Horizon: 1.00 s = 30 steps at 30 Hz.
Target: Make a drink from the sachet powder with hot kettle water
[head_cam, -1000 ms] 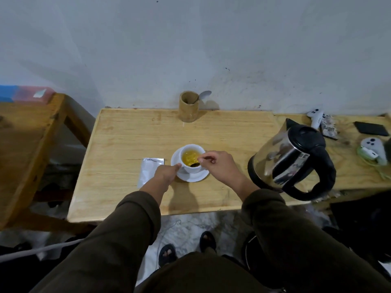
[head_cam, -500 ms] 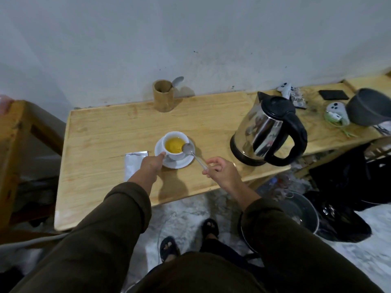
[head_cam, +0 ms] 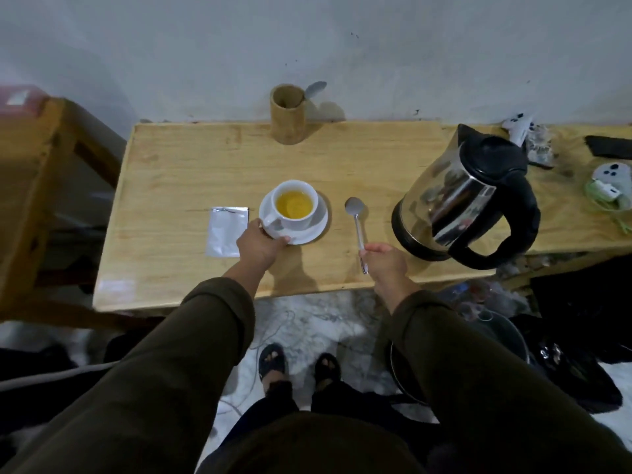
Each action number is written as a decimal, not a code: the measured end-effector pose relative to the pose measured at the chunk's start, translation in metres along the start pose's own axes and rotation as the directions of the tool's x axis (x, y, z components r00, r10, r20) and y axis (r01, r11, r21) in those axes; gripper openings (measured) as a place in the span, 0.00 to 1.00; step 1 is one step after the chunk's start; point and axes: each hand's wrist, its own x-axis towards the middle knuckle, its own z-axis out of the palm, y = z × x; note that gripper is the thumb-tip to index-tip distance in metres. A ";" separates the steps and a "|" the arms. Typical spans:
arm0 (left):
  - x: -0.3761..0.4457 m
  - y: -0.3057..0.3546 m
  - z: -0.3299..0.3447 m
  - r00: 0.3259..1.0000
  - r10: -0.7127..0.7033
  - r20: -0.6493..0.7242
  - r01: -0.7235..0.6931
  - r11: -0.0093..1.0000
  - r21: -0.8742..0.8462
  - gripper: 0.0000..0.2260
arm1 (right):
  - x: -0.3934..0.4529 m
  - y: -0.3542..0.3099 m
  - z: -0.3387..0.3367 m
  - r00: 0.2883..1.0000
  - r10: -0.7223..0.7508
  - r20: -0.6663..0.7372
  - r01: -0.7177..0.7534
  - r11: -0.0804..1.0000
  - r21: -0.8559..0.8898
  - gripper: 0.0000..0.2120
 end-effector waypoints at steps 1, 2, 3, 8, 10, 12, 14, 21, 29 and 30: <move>-0.002 0.001 0.002 1.000 -0.001 -0.014 0.001 1.000 0.004 0.26 | 0.004 0.000 0.002 1.000 0.012 0.015 -0.012 1.000 -0.008 0.07; -0.003 0.002 0.004 1.000 -0.001 -0.029 0.001 1.000 0.006 0.26 | 0.008 0.000 0.004 1.000 0.019 0.024 -0.019 1.000 -0.013 0.07; -0.005 0.003 0.006 0.999 -0.003 -0.040 0.003 1.000 0.003 0.26 | 0.013 0.000 0.006 0.999 0.017 0.029 -0.016 0.999 -0.031 0.06; -0.006 0.004 0.013 0.995 -0.014 -0.098 0.014 1.000 0.000 0.26 | 0.033 0.001 0.009 0.999 0.013 0.032 -0.009 0.993 -0.120 0.08; -0.008 0.004 0.016 0.992 -0.025 -0.121 0.024 1.000 -0.006 0.26 | 0.043 -0.002 0.010 0.999 0.023 0.026 -0.020 0.991 -0.135 0.16; -0.011 0.006 0.020 0.989 -0.039 -0.141 0.039 0.999 -0.001 0.27 | 0.049 -0.004 0.012 0.999 0.027 0.031 -0.021 0.986 -0.168 0.18; -0.013 0.007 0.025 0.986 -0.055 -0.154 0.056 0.998 0.002 0.29 | 0.052 -0.004 0.015 0.999 0.021 0.047 -0.010 0.974 -0.228 0.19; -0.015 0.009 0.031 0.981 -0.106 -0.165 0.100 0.994 -0.043 0.30 | 0.061 -0.005 0.017 0.994 0.016 0.106 0.025 0.929 -0.369 0.12; -0.021 0.008 0.026 0.981 -0.132 -0.143 0.128 0.991 -0.040 0.27 | 0.046 -0.004 0.009 0.998 -0.030 0.052 0.042 0.967 -0.252 0.13; -0.022 0.010 0.023 0.980 -0.129 -0.154 0.120 0.991 -0.063 0.26 | 0.039 -0.007 0.006 0.998 -0.059 0.031 0.065 0.976 -0.208 0.08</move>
